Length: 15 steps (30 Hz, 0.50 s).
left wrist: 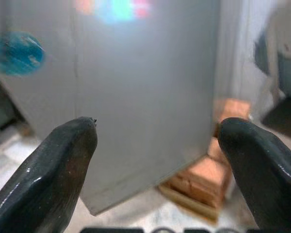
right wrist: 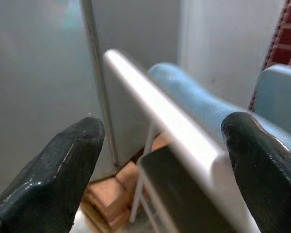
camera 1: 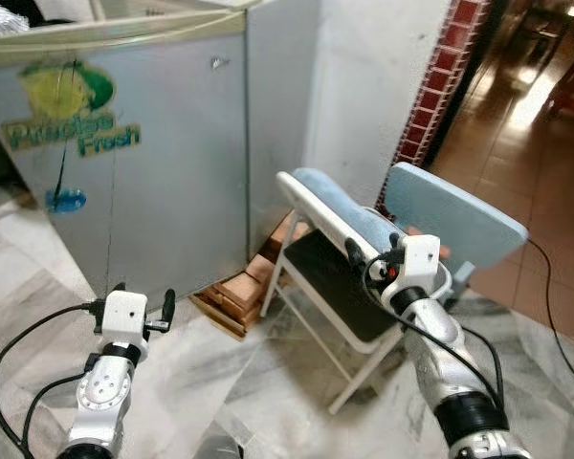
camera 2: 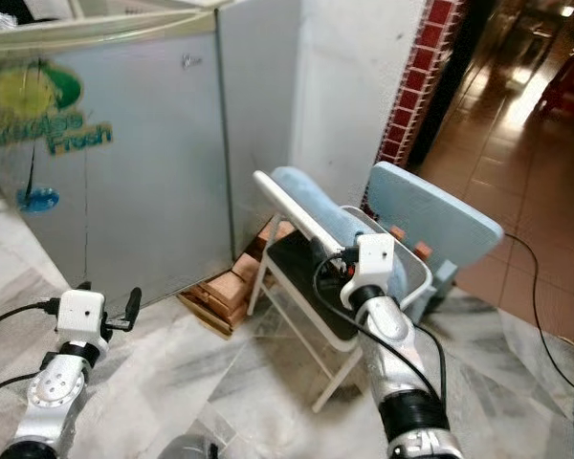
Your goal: Restocking fridge
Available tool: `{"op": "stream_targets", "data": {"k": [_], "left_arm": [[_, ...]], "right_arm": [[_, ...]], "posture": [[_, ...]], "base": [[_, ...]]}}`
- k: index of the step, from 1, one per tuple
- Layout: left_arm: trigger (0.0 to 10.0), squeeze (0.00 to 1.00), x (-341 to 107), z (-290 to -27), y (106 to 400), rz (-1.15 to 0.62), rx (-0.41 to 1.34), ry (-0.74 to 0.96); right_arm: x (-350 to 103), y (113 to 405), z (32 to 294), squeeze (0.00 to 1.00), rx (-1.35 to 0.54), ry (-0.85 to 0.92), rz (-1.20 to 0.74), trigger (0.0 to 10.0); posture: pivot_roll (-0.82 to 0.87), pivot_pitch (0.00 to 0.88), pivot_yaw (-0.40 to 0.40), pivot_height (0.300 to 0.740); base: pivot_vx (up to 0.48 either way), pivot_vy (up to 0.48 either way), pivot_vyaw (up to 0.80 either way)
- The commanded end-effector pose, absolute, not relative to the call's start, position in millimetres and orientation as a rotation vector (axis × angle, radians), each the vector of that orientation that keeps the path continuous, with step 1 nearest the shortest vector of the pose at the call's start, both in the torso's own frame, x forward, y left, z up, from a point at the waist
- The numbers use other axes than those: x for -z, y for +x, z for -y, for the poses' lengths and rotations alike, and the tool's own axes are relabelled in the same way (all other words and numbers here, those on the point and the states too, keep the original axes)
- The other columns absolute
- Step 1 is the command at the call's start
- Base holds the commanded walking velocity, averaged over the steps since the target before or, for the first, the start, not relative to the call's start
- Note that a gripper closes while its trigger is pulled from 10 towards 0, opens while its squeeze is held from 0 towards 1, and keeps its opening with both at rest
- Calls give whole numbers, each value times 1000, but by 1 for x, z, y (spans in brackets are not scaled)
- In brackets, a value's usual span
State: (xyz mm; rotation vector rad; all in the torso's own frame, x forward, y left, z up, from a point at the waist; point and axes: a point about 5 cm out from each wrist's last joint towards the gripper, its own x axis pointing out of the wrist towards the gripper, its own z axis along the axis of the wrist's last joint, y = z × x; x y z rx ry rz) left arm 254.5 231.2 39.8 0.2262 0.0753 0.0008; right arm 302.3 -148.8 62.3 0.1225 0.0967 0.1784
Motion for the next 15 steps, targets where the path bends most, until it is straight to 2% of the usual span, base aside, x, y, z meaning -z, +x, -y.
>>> {"op": "stream_targets", "data": {"k": [1, 8, 15], "left_arm": [[10000, 0, -46, -220, 257, -60, 33, 209], [10000, 0, -59, -200, 253, -20, 68, 175], [10000, 0, -64, -203, 252, -54, 88, 180]], "right_arm": [[-62, 298, 162, 0, -129, 120, -81, 10000], [-55, 286, 176, 0, -28, 115, -88, 10000], [-62, 284, 180, 0, 25, 121, -53, 10000]], "posture": [[43, 0, -29, 740], [33, 0, -33, 740], [23, 0, -26, 740]], "base": [[0, 480, 0], [0, 480, 0], [0, 480, 0]]}}
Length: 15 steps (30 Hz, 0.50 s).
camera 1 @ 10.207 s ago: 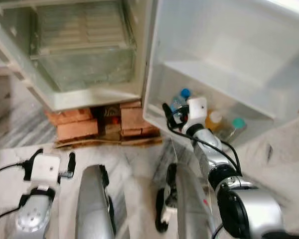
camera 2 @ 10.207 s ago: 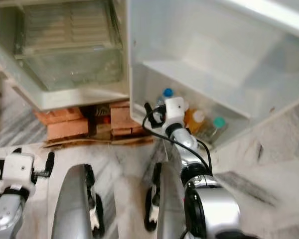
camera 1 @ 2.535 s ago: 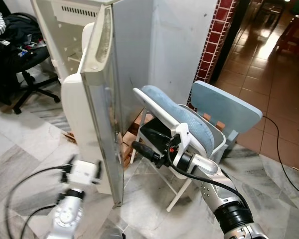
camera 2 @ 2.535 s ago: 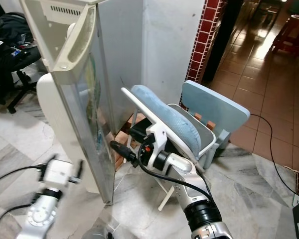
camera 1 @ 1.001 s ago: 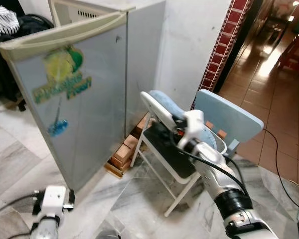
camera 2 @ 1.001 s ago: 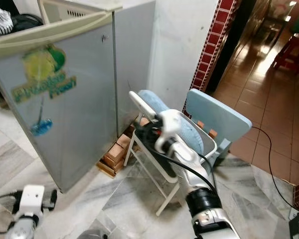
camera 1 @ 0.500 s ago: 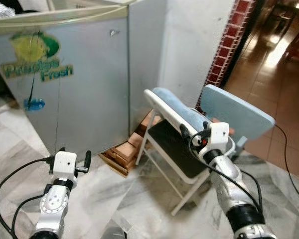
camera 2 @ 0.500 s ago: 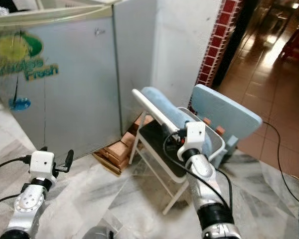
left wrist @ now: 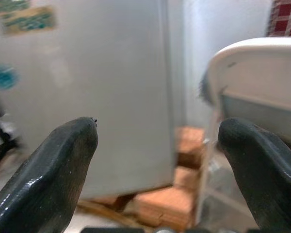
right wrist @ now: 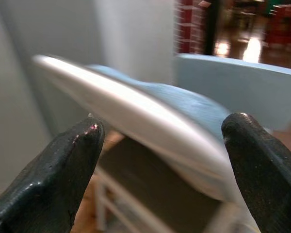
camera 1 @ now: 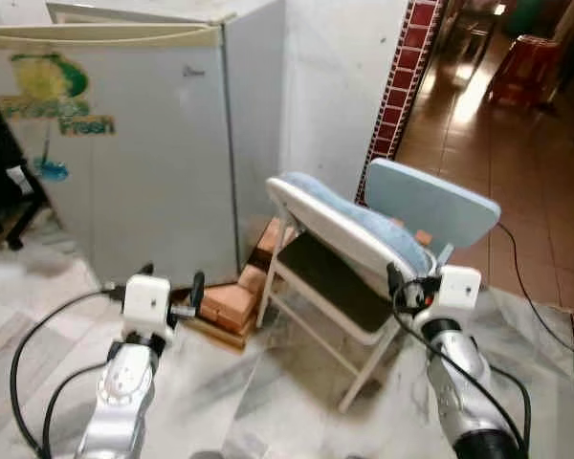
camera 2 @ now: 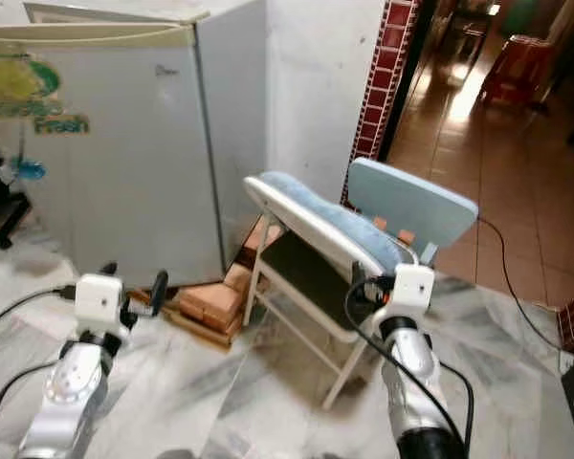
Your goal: Restocking fridge
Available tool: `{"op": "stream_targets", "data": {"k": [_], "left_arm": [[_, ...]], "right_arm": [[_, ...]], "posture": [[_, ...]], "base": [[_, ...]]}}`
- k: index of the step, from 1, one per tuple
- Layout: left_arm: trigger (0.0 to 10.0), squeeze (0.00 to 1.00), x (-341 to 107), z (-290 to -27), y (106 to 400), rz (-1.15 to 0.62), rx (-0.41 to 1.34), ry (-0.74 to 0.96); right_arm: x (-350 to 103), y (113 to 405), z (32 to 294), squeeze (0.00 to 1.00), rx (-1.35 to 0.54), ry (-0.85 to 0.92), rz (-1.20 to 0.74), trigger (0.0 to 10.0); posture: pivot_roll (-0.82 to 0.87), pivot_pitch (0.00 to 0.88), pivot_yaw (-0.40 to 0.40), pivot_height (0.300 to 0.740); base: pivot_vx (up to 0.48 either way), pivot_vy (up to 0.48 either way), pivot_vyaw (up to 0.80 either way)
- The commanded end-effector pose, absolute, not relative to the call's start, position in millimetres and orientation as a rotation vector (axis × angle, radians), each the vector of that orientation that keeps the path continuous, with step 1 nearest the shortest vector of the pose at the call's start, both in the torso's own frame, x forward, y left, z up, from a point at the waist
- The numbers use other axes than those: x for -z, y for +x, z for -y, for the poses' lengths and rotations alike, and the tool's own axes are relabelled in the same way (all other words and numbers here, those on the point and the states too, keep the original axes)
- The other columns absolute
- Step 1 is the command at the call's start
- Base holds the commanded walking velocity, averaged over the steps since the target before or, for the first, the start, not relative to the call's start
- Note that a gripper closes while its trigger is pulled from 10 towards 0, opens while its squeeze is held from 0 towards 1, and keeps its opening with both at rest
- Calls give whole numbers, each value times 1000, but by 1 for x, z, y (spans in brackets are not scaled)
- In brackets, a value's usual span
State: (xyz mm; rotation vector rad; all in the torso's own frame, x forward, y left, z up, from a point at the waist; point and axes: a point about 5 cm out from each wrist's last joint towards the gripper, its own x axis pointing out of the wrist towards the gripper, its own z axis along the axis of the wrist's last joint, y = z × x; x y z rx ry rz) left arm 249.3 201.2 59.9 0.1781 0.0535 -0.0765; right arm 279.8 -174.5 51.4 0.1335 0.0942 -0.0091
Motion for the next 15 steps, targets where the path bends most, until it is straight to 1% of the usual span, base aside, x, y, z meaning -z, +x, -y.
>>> {"op": "stream_targets", "data": {"k": [1, 3, 4, 6, 8, 13, 15], "left_arm": [[10000, 0, -64, -203, 252, -54, 88, 180], [10000, 0, -65, -212, 253, -79, 119, 207], [10000, 0, -65, -212, 253, -79, 119, 207], [10000, 0, -66, -215, 253, -119, 125, 134], [10000, 0, -67, -215, 253, -118, 130, 135], [10000, 0, -71, -212, 250, -126, 138, 136], [10000, 0, -77, -202, 245, -110, 169, 115]], "right_arm": [[-62, 284, 180, 0, 25, 121, -53, 10000], [-64, 284, 184, 0, 58, 75, -50, 10000], [-64, 284, 184, 0, 58, 75, -50, 10000], [-65, 285, 186, 0, 74, 75, -52, 10000], [-66, 285, 187, 0, 82, 80, -52, 10000], [-69, 284, 188, 0, 106, 88, -51, 10000], [-68, 283, 189, 0, 146, 39, -65, 10000]], "posture": [[23, 0, -26, 740], [24, 0, -28, 740], [24, 0, -28, 740], [23, 0, -27, 740], [23, 0, -28, 740], [25, 0, -30, 740], [29, 0, -29, 740]], "base": [[0, 480, 0], [0, 480, 0], [0, 480, 0], [0, 480, 0], [0, 480, 0], [0, 480, 0], [0, 480, 0]]}}
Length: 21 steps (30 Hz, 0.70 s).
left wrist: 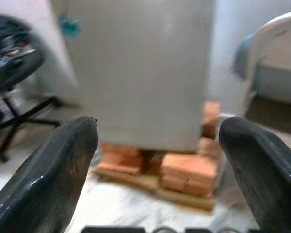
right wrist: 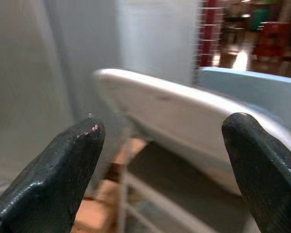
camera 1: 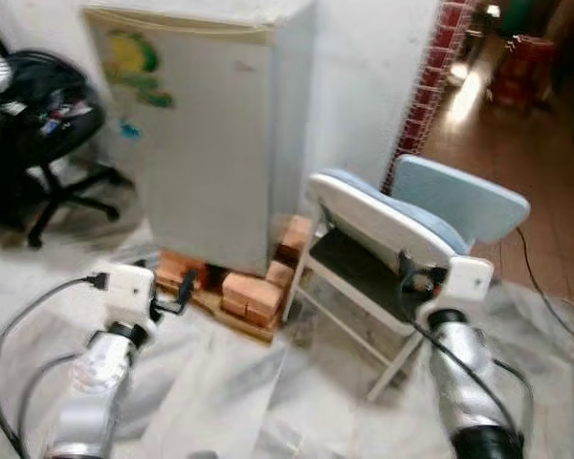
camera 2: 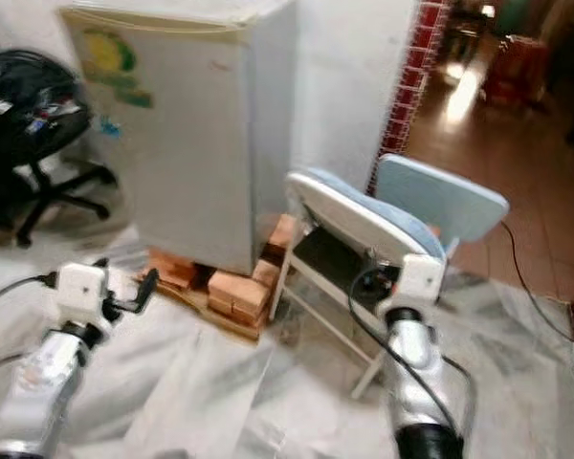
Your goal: Restocking fridge
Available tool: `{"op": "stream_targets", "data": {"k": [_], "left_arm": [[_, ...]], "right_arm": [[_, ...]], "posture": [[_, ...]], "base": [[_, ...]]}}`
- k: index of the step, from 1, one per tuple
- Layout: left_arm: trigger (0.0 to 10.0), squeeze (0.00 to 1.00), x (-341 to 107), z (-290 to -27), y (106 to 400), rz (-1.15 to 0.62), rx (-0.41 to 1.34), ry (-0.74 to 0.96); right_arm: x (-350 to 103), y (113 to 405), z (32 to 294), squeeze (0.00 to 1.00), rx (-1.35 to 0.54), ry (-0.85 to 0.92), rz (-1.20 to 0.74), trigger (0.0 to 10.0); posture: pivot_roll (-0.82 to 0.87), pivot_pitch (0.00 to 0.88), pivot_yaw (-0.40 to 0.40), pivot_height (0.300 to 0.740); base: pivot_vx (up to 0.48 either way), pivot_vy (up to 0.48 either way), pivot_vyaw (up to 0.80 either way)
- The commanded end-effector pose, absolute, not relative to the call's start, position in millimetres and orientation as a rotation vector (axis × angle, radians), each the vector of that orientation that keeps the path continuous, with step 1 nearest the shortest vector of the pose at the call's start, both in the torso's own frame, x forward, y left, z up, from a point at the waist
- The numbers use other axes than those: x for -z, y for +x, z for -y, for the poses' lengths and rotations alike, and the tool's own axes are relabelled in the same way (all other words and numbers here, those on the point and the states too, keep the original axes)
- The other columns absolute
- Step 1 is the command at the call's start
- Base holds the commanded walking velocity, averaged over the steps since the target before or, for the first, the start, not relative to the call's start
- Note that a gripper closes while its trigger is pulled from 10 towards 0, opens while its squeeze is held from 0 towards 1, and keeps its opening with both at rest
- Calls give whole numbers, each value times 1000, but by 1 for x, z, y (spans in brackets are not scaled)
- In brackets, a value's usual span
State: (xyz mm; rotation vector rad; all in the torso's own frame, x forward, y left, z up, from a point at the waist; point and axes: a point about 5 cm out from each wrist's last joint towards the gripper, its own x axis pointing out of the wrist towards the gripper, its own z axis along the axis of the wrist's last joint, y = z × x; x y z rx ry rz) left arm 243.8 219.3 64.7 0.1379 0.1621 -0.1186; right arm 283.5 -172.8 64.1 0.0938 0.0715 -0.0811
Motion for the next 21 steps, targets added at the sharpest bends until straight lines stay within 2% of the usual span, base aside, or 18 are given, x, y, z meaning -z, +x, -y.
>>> {"op": "stream_targets", "data": {"k": [1, 4, 6, 18, 21], "left_arm": [[10000, 0, -77, -202, 245, -110, 169, 115], [10000, 0, -78, -200, 243, -98, 153, 67], [10000, 0, -79, -200, 244, -70, 121, 93], [10000, 0, -76, -200, 251, -57, 49, 131], [10000, 0, -75, -202, 254, -52, 37, 133]], "right_arm": [[-68, 283, 189, 0, 146, 39, -65, 10000], [-69, 281, 184, 0, 88, 105, -48, 10000], [-71, 281, 186, 0, 87, 49, -31, 10000], [-73, 280, 182, 0, 56, 86, -35, 10000], [-72, 282, 183, 0, 58, 102, -44, 10000]], "posture": [[29, 0, -29, 740], [27, 0, -30, 740], [30, 0, -34, 740], [23, 0, -30, 740], [23, 0, -27, 740]], "base": [[0, 480, 0], [0, 480, 0], [0, 480, 0], [0, 480, 0], [0, 480, -681]]}}
